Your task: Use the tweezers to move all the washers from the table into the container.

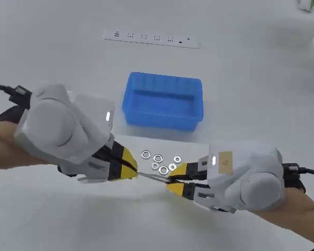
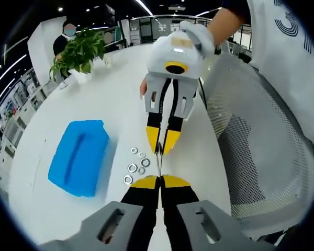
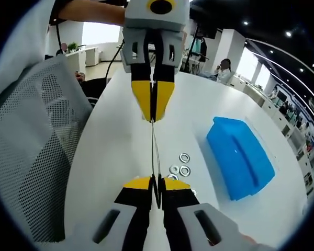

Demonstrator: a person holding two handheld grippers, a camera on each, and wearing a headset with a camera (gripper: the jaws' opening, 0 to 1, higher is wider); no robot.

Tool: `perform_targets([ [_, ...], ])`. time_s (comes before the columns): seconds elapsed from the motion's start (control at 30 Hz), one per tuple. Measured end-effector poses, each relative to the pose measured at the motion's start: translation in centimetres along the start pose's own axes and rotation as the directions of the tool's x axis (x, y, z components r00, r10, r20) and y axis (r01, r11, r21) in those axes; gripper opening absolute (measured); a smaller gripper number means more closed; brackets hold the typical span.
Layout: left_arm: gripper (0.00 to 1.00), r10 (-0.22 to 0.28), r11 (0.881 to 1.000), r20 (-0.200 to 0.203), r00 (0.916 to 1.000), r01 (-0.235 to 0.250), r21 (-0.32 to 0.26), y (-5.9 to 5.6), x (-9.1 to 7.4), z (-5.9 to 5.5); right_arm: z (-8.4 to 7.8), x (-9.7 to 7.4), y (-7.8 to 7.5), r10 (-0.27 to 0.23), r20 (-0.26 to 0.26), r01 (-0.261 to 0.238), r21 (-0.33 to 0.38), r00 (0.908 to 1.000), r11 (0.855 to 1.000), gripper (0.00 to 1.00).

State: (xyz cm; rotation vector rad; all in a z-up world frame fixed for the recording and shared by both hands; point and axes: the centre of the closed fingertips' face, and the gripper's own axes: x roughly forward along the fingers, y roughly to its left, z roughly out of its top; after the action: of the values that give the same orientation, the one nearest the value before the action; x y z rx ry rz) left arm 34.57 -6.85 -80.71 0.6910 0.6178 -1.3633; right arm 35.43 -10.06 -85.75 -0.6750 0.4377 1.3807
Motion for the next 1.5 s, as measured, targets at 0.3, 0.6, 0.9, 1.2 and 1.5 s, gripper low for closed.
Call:
perform_targets([
  [0.3, 0.05, -0.015, 1.000, 0.084, 0.9964, 0.013, 0.018, -0.3, -0.1, 4.3, 0.5, 0.3, 0.2, -0.023, 0.073, 0.018, 0.061, 0.9971, 0.998, 0.08],
  [0.6, 0.05, -0.020, 1.000, 0.155, 0.9877, 0.021, -0.004, -0.5, 1.0, 5.8, 0.1, -0.2, 0.2, -0.026, 0.095, 0.018, 0.079, 0.9951, 0.997, 0.08],
  [0.9, 0.06, -0.024, 1.000, 0.185, 0.9824, 0.022, 0.017, -0.6, 2.2, 6.8, -0.3, -0.7, 0.1, -0.023, 0.105, 0.015, 0.075, 0.9942, 0.997, 0.07],
  [1.2, 0.06, -0.011, 1.000, 0.182, 0.9832, 0.011, 0.001, -0.1, 1.9, 6.0, -0.6, -1.0, 0.0, -0.019, 0.112, 0.009, 0.087, 0.9936, 0.996, 0.07],
  [1.5, 0.09, -0.030, 1.000, 0.230, 0.9727, 0.028, 0.015, -0.3, 2.4, 7.3, -0.6, -1.0, 0.0, -0.020, 0.103, 0.011, 0.086, 0.9945, 0.996, 0.07],
])
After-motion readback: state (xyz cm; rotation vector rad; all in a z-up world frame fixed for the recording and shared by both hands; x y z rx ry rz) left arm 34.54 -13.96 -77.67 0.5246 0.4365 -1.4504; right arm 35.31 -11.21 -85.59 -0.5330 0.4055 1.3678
